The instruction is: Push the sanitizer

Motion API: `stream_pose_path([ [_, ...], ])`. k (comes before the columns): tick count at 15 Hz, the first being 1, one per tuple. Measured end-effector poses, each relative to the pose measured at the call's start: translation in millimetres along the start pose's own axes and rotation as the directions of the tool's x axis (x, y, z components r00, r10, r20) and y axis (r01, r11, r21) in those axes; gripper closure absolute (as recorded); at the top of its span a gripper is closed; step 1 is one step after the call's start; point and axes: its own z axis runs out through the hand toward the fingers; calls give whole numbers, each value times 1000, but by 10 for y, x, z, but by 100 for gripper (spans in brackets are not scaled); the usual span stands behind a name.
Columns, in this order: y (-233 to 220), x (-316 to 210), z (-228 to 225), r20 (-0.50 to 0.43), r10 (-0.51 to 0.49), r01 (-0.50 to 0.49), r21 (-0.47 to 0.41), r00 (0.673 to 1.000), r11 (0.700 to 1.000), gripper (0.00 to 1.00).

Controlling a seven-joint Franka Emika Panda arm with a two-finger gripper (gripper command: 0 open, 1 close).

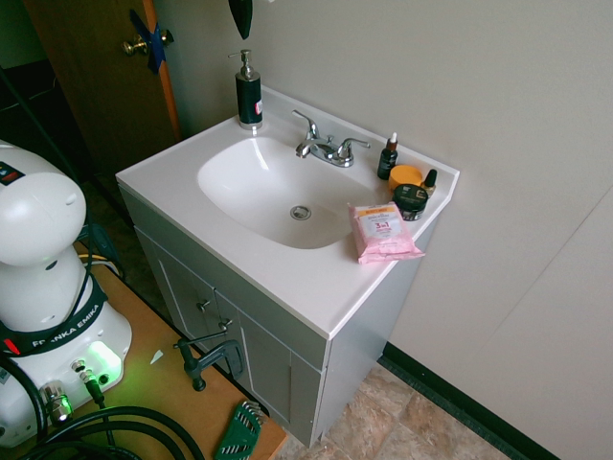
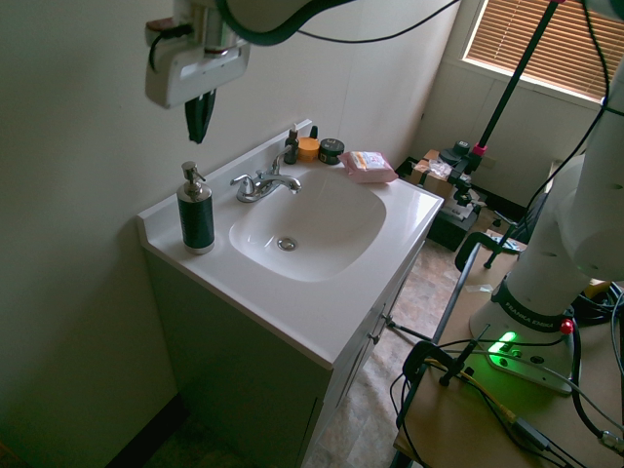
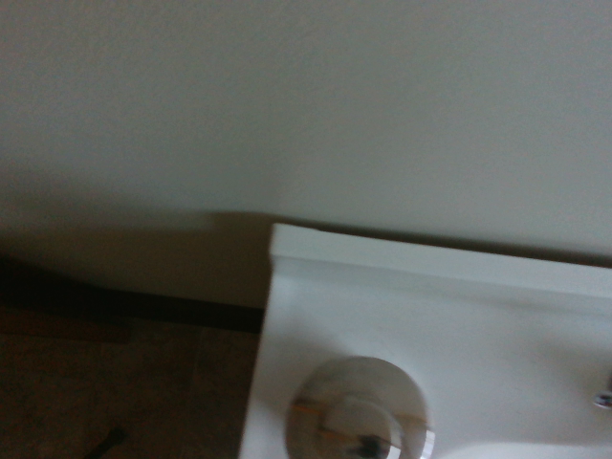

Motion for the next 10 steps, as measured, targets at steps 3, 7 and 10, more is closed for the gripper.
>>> stream_pose_path([
  [3,697,137,-96,-3,50,-50,-27,999,998,0],
  [7,1547,93,176,28,107,-105,-46,994,993,0],
  [10,2079,-138,353,45,123,-121,-49,991,991,0],
])
